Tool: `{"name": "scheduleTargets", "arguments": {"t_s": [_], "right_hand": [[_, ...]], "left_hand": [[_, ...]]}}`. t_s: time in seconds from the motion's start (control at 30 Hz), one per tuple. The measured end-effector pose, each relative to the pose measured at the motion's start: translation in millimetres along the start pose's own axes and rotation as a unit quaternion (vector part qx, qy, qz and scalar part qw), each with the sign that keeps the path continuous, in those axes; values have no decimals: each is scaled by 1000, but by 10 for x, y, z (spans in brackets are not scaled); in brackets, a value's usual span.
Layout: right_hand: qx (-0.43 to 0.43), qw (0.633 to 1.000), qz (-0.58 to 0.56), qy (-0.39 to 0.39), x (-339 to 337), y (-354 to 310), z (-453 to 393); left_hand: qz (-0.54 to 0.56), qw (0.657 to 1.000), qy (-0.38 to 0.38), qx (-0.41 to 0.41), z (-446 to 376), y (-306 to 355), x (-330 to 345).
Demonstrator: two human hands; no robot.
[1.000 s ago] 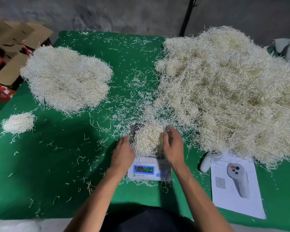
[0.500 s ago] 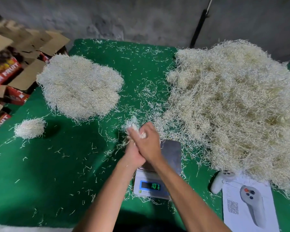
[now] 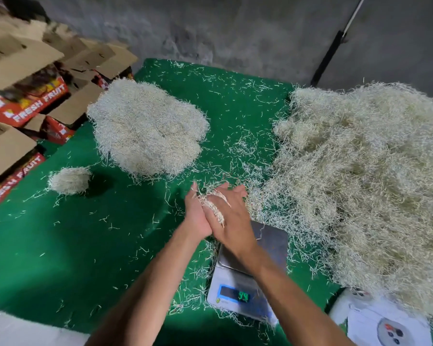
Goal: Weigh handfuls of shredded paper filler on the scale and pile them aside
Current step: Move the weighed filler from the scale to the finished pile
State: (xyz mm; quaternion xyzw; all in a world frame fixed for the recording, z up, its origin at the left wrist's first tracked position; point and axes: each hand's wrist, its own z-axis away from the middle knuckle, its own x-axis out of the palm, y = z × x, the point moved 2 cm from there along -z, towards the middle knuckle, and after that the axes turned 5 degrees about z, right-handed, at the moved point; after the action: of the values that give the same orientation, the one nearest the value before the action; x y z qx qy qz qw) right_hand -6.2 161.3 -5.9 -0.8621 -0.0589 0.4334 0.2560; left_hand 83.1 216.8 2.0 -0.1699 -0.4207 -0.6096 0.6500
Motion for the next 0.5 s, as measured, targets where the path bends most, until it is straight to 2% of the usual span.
{"name": "scheduleTargets", "arguments": {"t_s": [0.03,0.07,0.13,0.2,0.27,0.33,0.4,0.5], "right_hand": [[30,999,3,-25,52,41,-72],[95,994,4,-58,100,101,-158],[209,970,-8,-122,178,201,-316],[257,954,-8,-151,309,238,-361],[288,944,-22,-161,448,247,-382],[367,906,-121,-170,603,279,-476],[437,851,-201,-209,770,298,-626],[439,811,-269,-277,996,144,-1044]], "left_hand": [[10,999,23,-20,-16,6,-21],[4,998,35,-50,-43,-43,-40],[-45,993,27,-109,-56,-152,-80],[-126,981,45,-140,-86,-101,-132],[-303,943,124,-60,-88,64,-330],[-412,883,210,80,-64,321,-620],[-362,887,255,129,-99,549,-947],[-319,897,283,115,-143,752,-1234]]}}
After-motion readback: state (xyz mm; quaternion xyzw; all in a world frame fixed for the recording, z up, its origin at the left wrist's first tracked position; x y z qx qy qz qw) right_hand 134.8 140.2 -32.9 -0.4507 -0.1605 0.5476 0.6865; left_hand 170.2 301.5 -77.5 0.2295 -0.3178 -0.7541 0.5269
